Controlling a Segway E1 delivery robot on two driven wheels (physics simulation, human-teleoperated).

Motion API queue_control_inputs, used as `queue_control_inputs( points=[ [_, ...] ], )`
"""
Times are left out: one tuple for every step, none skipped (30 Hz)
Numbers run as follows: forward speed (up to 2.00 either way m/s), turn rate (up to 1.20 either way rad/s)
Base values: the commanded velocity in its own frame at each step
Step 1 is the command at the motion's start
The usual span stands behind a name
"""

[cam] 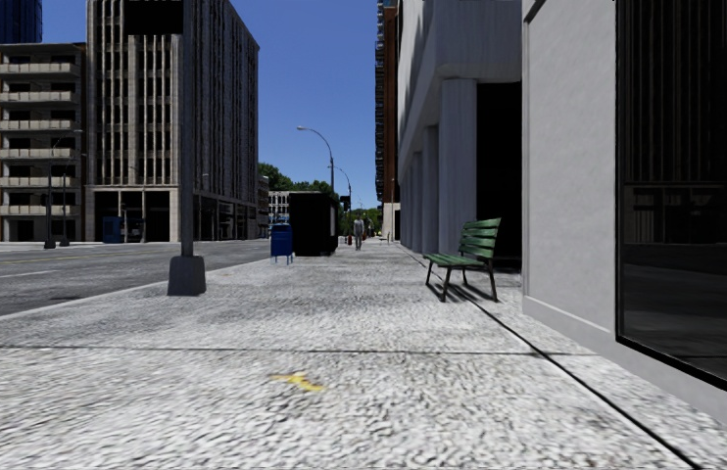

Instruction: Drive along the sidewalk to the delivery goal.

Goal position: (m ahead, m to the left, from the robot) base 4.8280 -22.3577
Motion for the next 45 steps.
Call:
queue_control_inputs(
  points=[
    [2.00,0.00],
    [2.00,0.00],
    [2.00,0.00],
    [2.00,0.00],
    [2.00,0.00],
    [2.00,0.00],
    [2.00,0.00],
    [2.00,0.00],
    [2.00,0.00],
    [2.00,0.00],
    [2.00,0.00],
    [2.00,0.00],
    [2.00,0.00],
    [2.00,0.00],
    [2.00,0.00],
    [2.00,0.00],
    [2.00,0.00],
    [2.00,0.00],
    [2.00,0.00],
    [2.00,0.00],
    [2.00,0.00],
    [2.00,0.00],
    [2.00,0.00],
    [2.00,0.00],
    [2.00,0.00],
    [2.00,0.00],
    [2.00,0.00],
    [2.00,0.00],
    [2.00,0.00],
    [2.00,0.00],
    [2.00,0.00],
    [2.00,0.00],
    [2.00,0.00],
    [2.00,0.00],
    [2.00,0.00],
    [2.00,0.00],
    [2.00,0.00],
    [2.00,0.00],
    [2.00,0.00],
    [2.00,0.00],
    [2.00,0.00],
    [2.00,0.00],
    [2.00,0.00],
    [2.00,0.00],
    [2.00,0.00]
  ],
)
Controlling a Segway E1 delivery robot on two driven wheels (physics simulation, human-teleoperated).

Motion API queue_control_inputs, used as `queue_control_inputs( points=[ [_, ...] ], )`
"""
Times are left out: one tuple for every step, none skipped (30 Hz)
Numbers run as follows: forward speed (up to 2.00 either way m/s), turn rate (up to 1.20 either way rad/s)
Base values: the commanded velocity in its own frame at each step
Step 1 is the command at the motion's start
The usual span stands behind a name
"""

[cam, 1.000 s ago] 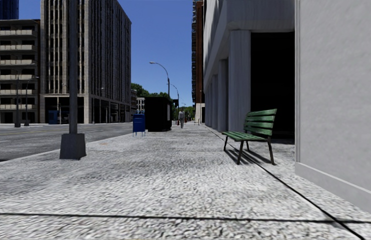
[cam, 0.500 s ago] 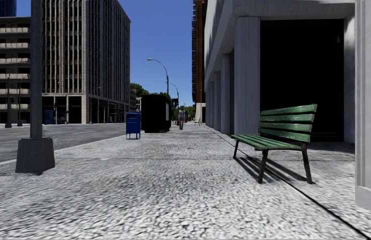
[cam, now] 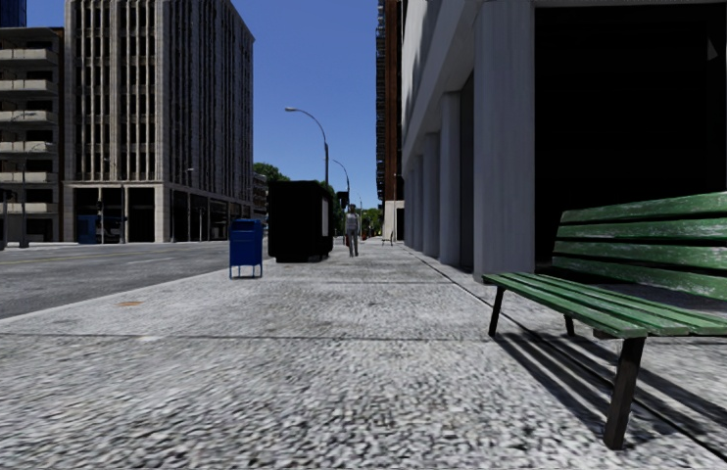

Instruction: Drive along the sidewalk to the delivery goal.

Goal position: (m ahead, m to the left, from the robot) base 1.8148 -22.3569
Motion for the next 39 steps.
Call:
queue_control_inputs(
  points=[
    [2.00,0.00],
    [2.00,0.00],
    [2.00,0.00],
    [2.00,0.00],
    [2.00,0.00],
    [2.00,0.00],
    [2.00,0.00],
    [2.00,0.00],
    [2.00,0.00],
    [2.00,0.00],
    [2.00,0.00],
    [2.00,0.00],
    [2.00,0.00],
    [2.00,0.00],
    [2.00,0.00],
    [2.00,0.00],
    [2.00,0.00],
    [2.00,0.00],
    [2.00,0.00],
    [2.00,0.00],
    [2.00,0.00],
    [2.00,0.00],
    [2.00,0.00],
    [2.00,0.00],
    [2.00,0.00],
    [2.00,0.00],
    [2.00,0.00],
    [2.00,-0.06],
    [2.00,-0.57],
    [2.00,-0.65],
    [2.00,-0.65],
    [2.00,-0.68],
    [1.91,-0.71],
    [1.79,-0.73],
    [1.79,-0.73],
    [1.74,-0.74],
    [1.73,-0.74],
    [1.72,-0.74],
    [1.72,-0.74]
  ],
)
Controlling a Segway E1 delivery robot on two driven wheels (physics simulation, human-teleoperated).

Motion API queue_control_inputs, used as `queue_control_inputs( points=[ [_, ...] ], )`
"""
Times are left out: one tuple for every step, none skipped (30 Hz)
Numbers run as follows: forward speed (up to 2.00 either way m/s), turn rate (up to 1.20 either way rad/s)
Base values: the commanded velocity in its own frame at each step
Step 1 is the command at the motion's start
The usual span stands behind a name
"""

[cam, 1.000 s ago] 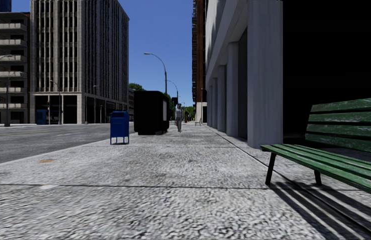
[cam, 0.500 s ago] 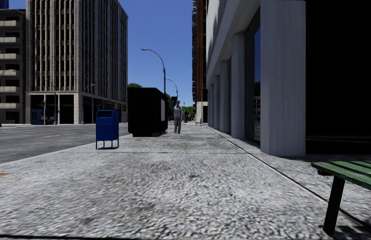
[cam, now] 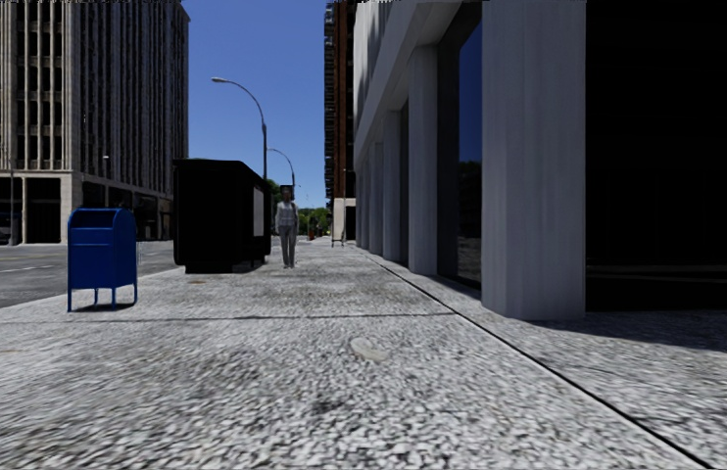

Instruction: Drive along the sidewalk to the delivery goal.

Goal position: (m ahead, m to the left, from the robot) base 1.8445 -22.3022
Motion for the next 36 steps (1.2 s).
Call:
queue_control_inputs(
  points=[
    [1.72,-0.74],
    [1.72,-0.74],
    [1.72,-0.74],
    [1.72,-0.74],
    [1.72,-0.74],
    [1.72,-0.74],
    [1.72,-0.74],
    [1.72,-0.74],
    [1.73,-0.74],
    [1.73,-0.74],
    [1.73,-0.74],
    [1.74,-0.74],
    [1.74,-0.74],
    [1.74,-0.74],
    [1.74,-0.74],
    [1.75,-0.74],
    [1.75,-0.74],
    [1.75,-0.74],
    [1.76,-0.74],
    [1.76,-0.74],
    [1.76,-0.74],
    [1.76,-0.74],
    [1.76,-0.74],
    [1.76,-0.78],
    [1.76,-0.81],
    [1.76,-0.81],
    [1.76,-0.82],
    [1.76,-0.83],
    [1.76,-0.83],
    [1.76,-0.83],
    [1.76,-0.84],
    [1.76,-0.84],
    [1.77,-0.84],
    [1.77,-0.84],
    [1.79,-0.84],
    [1.83,-0.84]
  ],
)
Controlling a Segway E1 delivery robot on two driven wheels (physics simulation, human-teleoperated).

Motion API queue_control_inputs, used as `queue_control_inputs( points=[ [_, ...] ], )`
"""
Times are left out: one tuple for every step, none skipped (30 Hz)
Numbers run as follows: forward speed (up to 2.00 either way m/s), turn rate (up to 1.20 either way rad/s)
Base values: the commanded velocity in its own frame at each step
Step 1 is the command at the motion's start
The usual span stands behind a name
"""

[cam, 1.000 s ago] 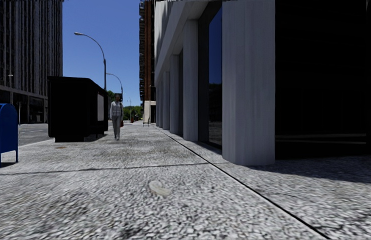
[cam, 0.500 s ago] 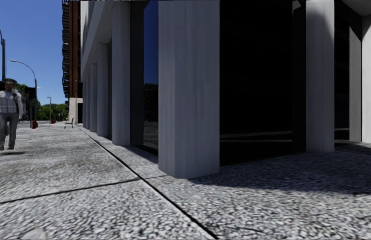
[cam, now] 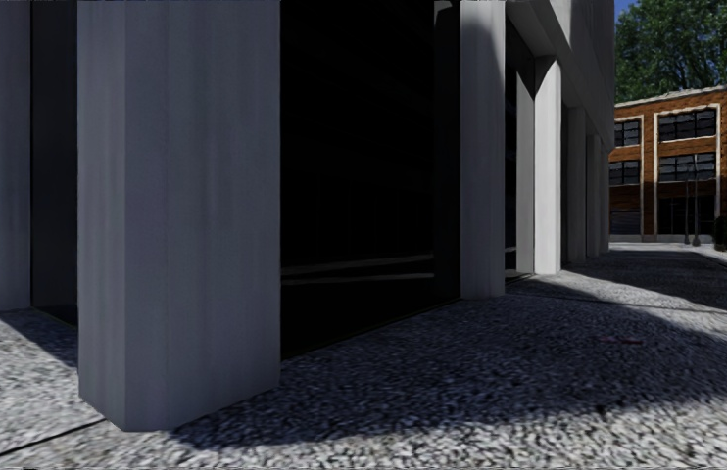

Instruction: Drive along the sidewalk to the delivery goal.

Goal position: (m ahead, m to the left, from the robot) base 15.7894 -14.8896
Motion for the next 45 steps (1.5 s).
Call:
queue_control_inputs(
  points=[
    [1.88,-0.84],
    [1.88,-0.84],
    [2.00,-0.84],
    [2.00,-0.84],
    [2.00,-0.84],
    [2.00,-0.84],
    [2.00,-0.84],
    [2.00,-0.84],
    [2.00,-0.84],
    [2.00,-0.84],
    [2.00,-0.84],
    [2.00,-0.84],
    [2.00,-0.84],
    [2.00,-0.84],
    [2.00,-0.84],
    [2.00,-0.84],
    [2.00,-0.84],
    [2.00,-0.84],
    [2.00,-0.84],
    [2.00,-0.84],
    [2.00,-0.84],
    [2.00,-0.84],
    [2.00,-0.74],
    [2.00,0.00],
    [2.00,0.00],
    [2.00,0.00],
    [2.00,0.00],
    [2.00,0.00],
    [2.00,0.00],
    [2.00,0.00],
    [2.00,0.00],
    [2.00,0.00],
    [2.00,0.00],
    [2.00,0.00],
    [2.00,0.00],
    [2.00,0.00],
    [2.00,0.00],
    [2.00,0.00],
    [2.00,0.00],
    [2.00,0.00],
    [2.00,0.00],
    [2.00,0.00],
    [2.00,0.00],
    [2.00,0.00],
    [2.00,0.00]
  ],
)
